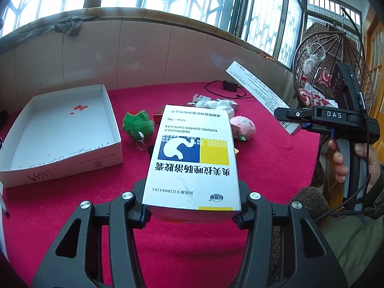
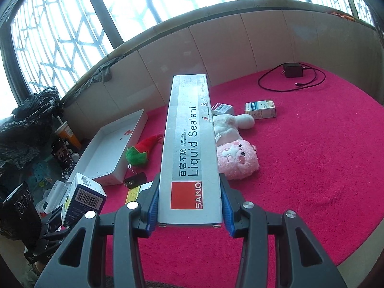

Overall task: Organize objects
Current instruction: 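Carry the capsule box with left tool while right tool carries the sealant box toward the tray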

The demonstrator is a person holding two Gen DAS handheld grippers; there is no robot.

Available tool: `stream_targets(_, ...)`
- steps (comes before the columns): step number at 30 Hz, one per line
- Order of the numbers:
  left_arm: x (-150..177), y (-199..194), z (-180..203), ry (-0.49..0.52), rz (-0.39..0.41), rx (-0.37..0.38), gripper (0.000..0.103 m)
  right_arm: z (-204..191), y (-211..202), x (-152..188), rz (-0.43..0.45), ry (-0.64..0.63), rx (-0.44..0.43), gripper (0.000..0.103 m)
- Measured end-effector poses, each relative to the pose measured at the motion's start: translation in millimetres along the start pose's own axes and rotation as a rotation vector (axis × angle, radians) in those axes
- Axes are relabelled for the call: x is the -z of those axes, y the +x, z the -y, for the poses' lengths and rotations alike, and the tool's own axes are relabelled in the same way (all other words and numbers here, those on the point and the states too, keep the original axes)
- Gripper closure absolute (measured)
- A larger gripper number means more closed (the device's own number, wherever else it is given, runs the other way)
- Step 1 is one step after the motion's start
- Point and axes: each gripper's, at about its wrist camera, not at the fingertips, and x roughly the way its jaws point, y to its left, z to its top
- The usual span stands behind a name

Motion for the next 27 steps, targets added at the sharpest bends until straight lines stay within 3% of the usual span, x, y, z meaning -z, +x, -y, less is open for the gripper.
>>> stream_targets(9,-1,1,-2,-0.014,0.003,-0.004,0.052,0,3,1,-0.003,0.001,-0.02,0.059)
stream_targets(14,0,1,-5,-0.025,0.008,-0.003,0.052,-7,-7,-1,0.043,-0.026,-0.032,0.059)
stream_targets(27,0,-9,-15,-0.05,0.066,-0.015,0.052,-28,-8,0,0.035,-0.082,-0.036,0.059)
